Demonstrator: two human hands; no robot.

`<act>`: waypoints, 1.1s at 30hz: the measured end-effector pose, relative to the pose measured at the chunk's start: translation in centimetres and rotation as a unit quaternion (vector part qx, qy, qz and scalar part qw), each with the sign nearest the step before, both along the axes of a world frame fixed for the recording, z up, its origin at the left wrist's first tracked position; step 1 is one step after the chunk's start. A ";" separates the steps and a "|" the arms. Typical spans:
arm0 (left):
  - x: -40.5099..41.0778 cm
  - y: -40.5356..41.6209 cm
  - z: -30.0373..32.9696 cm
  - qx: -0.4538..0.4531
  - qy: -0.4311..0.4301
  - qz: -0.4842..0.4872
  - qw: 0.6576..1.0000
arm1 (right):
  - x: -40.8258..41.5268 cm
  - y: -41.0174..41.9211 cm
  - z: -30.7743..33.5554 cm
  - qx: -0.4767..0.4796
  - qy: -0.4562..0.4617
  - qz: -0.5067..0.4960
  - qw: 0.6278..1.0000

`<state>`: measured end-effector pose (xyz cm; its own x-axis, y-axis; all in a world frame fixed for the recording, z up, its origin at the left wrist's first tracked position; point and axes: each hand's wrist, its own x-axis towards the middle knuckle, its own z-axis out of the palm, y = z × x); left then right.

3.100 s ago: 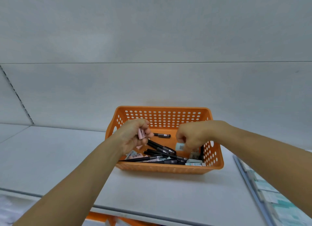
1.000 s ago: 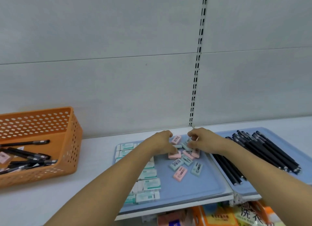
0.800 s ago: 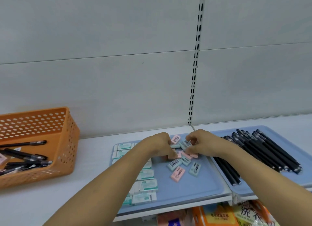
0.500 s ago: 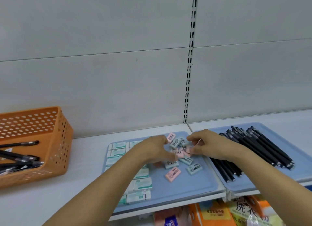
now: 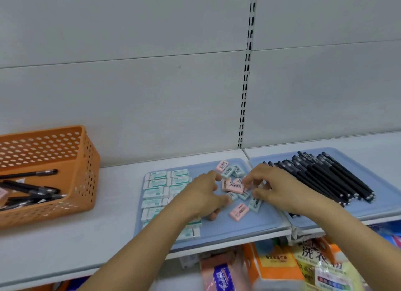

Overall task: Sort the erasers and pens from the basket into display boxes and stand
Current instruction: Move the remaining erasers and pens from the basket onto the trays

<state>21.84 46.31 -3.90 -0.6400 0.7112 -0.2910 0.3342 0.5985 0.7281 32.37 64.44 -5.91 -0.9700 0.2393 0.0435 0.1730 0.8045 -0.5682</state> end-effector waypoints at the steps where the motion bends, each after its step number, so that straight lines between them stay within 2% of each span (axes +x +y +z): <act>1: 0.0 -0.5 0.2 -0.001 0.060 -0.009 0.998 | 0.0 -0.4 0.2 0.020 0.020 -0.002 1.000; 3: -0.1 -2.0 0.7 0.044 0.136 -0.017 0.990 | -0.3 -1.6 0.7 0.039 0.067 -0.003 0.997; 8: -0.2 -8.6 2.1 0.170 0.201 0.003 0.965 | -2.0 -6.7 2.6 0.014 0.162 0.040 0.986; 14: -3.2 -20.6 4.7 0.181 0.253 0.053 0.949 | -7.4 -16.0 5.3 -0.039 0.198 0.149 0.968; 19: -11.3 -30.3 5.9 0.129 0.306 0.136 0.933 | -13.1 -23.4 7.2 -0.054 0.227 0.225 0.946; 22: -17.7 -33.3 5.9 0.013 0.354 0.144 0.924 | -16.6 -27.2 7.9 -0.028 0.223 0.250 0.942; 24: -21.4 -33.8 5.2 -0.097 0.381 0.093 0.915 | -18.8 -29.3 7.9 0.047 0.207 0.261 0.942; 27: -25.2 -33.6 3.8 -0.216 0.404 -0.018 0.889 | -21.6 -31.5 7.4 0.246 0.161 0.254 0.922; 29: -26.7 -33.3 3.1 -0.250 0.417 -0.070 0.871 | -22.6 -32.1 6.9 0.332 0.135 0.238 0.903; 33: -27.8 -32.8 2.2 -0.254 0.453 -0.129 0.845 | -23.0 -32.7 6.4 0.361 0.080 0.227 0.901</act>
<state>-6.00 13.50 -1.69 -0.6064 0.7915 -0.0754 0.7835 0.5788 -0.2260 9.36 31.72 0.52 -0.9281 -0.3280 0.1764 -0.3053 0.9413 0.1438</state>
